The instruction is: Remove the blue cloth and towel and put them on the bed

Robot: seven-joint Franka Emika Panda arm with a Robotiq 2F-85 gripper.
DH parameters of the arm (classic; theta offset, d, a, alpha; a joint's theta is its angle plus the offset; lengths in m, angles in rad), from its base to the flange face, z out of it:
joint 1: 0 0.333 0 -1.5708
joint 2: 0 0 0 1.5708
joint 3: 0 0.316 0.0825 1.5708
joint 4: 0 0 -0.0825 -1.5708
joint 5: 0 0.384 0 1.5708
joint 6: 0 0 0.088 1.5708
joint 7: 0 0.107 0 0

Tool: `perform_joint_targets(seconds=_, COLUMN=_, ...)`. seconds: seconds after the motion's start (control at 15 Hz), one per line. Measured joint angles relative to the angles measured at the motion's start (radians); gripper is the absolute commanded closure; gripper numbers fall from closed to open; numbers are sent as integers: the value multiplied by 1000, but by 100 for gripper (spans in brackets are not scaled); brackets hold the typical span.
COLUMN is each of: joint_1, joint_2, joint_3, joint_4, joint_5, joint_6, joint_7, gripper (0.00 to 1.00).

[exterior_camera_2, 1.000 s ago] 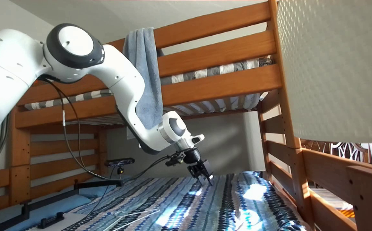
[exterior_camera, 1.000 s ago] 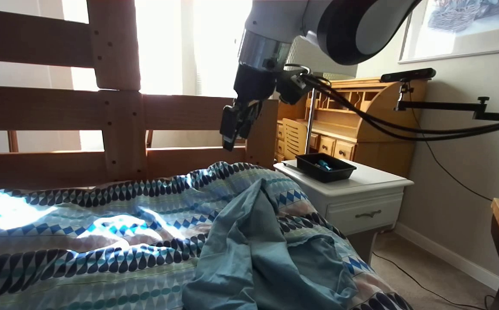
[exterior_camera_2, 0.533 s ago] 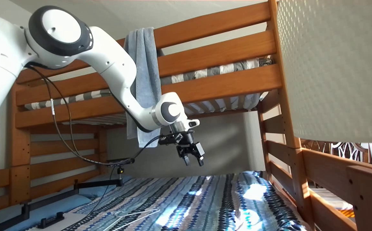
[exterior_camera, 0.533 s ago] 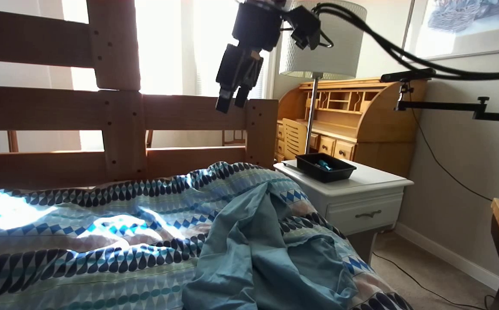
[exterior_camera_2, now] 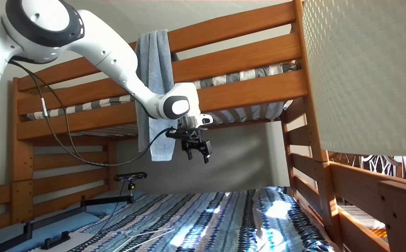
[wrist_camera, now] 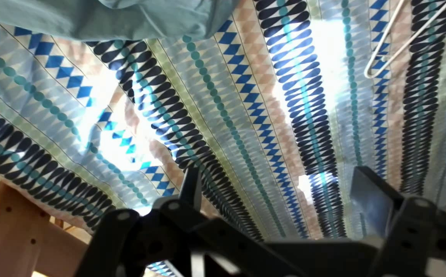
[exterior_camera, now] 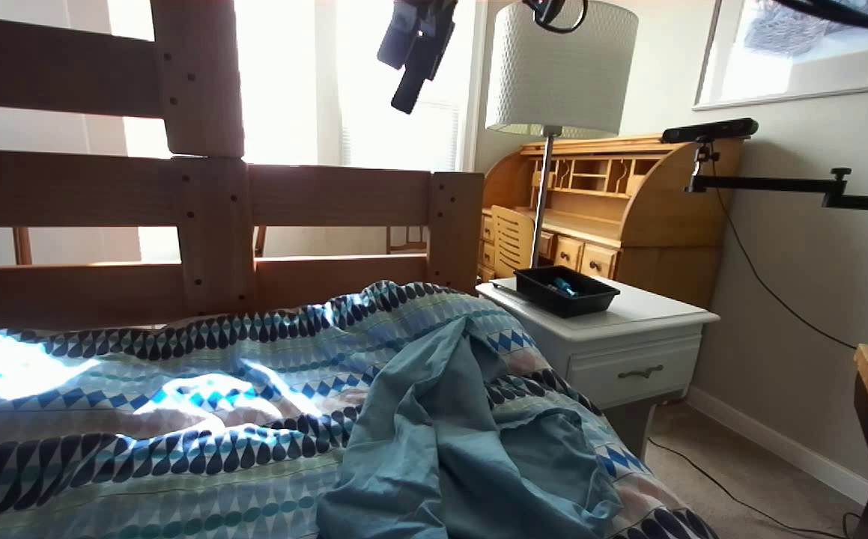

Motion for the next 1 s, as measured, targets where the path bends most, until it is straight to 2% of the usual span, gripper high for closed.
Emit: perform_joint_targets(seconds=1.0, joint_1=69, joint_2=-227, joint_3=12, joint_4=-7, joint_5=362, joint_6=22, joint_7=-464, gripper=0)
